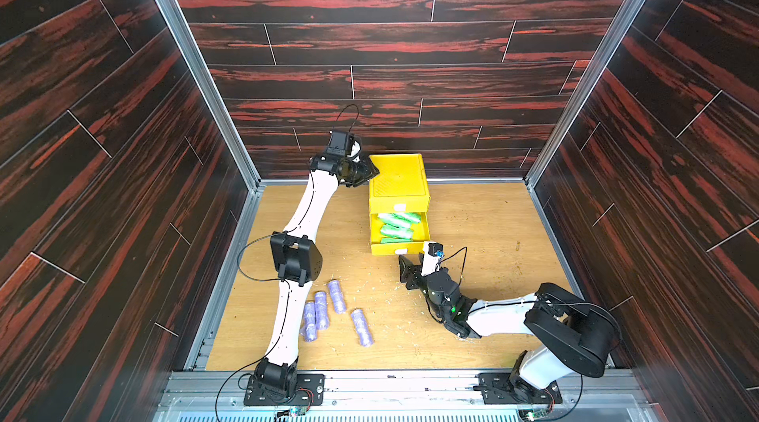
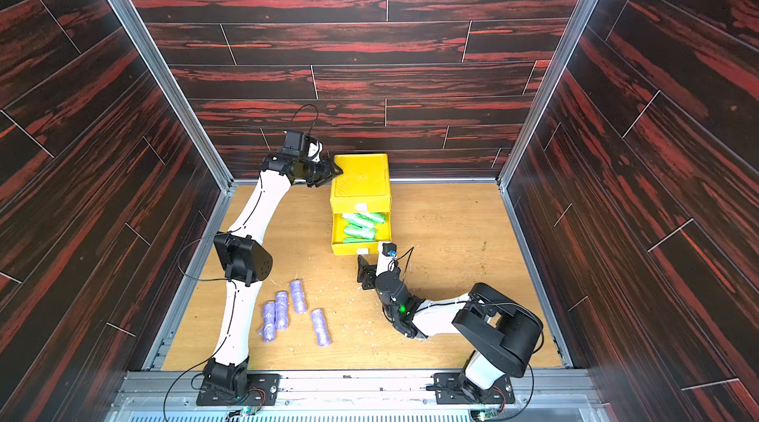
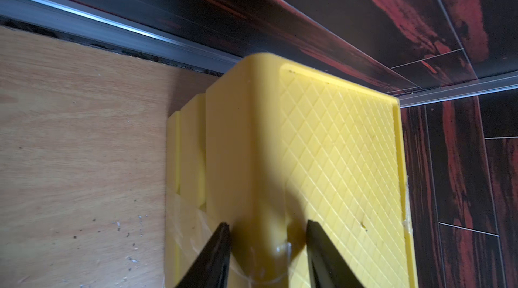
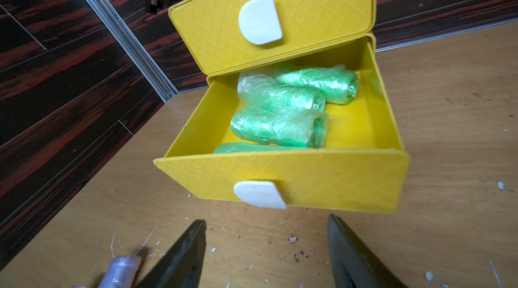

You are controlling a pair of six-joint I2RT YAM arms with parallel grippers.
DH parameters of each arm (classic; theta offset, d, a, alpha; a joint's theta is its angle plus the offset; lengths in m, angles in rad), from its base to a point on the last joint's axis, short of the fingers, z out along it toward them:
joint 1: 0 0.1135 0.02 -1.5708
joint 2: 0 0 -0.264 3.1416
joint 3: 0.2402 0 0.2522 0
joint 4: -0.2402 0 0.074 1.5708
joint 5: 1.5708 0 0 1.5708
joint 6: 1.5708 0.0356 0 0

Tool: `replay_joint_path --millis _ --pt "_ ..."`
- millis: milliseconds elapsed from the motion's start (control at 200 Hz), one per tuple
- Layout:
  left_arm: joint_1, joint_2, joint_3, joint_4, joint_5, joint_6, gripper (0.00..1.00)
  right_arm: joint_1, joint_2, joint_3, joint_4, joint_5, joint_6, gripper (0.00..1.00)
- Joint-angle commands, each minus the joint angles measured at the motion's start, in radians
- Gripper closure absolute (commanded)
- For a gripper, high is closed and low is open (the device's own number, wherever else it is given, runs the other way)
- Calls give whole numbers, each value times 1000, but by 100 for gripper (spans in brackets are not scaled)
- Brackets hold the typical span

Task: Sort the rolls of trash bags by color and place them into the drawer
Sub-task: Close the drawer in the storage box.

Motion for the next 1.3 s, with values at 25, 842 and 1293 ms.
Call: replay_joint_path --millis 25,842,1293 --pt "-74 -7 -79 -102 61 -39 53 -6 7 13 0 -18 -21 25" --pt "-86 -41 -133 -79 77 -68 54 -92 184 263 -230 190 50 23" --pt "-89 -65 -166 -50 103 -79 54 -183 303 448 -238 169 9 23"
